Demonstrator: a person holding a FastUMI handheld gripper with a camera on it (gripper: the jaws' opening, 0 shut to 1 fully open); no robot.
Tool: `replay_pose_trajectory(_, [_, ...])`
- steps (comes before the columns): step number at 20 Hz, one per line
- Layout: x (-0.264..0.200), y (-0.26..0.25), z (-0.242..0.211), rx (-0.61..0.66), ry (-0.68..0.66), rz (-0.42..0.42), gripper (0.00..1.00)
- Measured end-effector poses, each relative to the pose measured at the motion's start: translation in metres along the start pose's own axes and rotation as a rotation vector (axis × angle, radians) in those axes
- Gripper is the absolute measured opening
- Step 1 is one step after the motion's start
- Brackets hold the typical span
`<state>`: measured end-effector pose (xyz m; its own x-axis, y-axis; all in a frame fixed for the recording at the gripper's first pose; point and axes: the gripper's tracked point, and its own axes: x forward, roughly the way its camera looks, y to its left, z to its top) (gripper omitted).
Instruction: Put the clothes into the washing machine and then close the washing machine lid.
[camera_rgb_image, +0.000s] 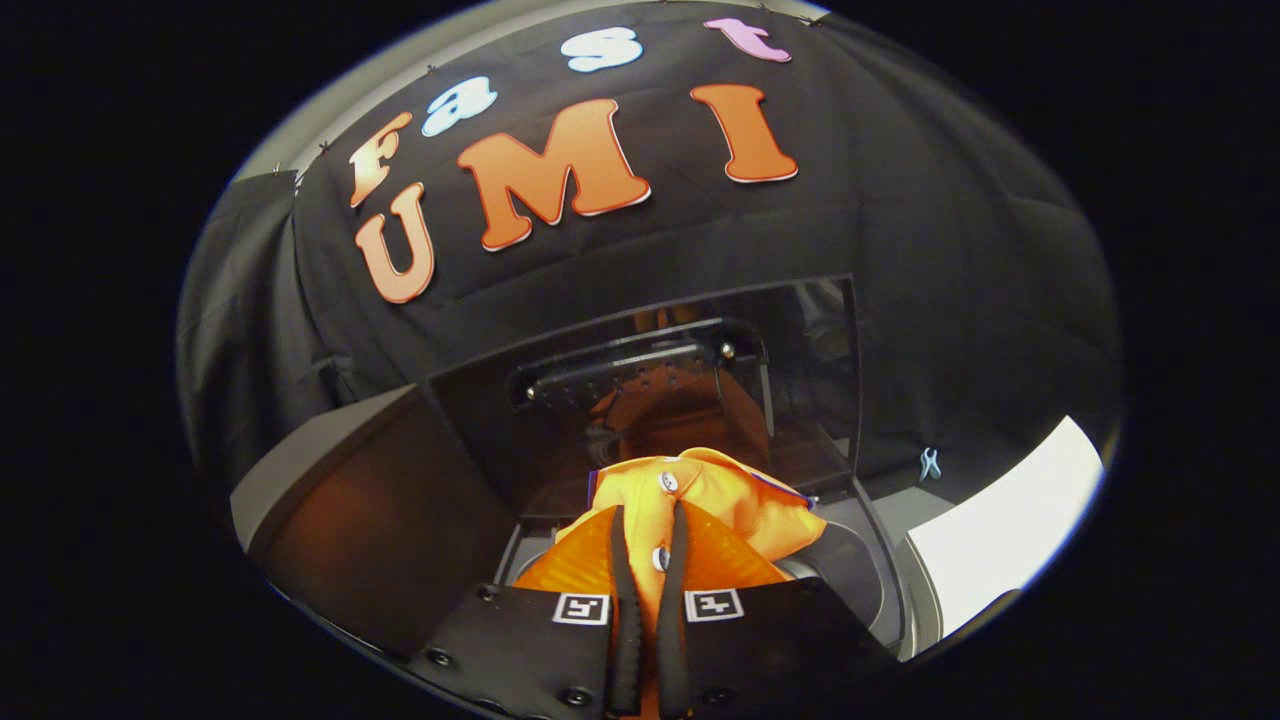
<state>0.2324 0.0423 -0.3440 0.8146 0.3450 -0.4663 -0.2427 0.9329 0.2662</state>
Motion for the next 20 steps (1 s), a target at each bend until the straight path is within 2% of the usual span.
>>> replay_pose_trajectory(7, [0.065, -0.011, -0.048, 0.025, 0.123, -0.049, 0.14])
replay_pose_trajectory(14, [0.075, -0.015, -0.122, 0.025, 0.287, -0.072, 0.14])
replay_pose_trajectory(17, [0.067, -0.021, -0.17, 0.048, 0.448, -0.098, 0.14])
replay_pose_trajectory(20, [0.071, -0.027, -0.189, 0.074, 0.53, -0.132, 0.14])
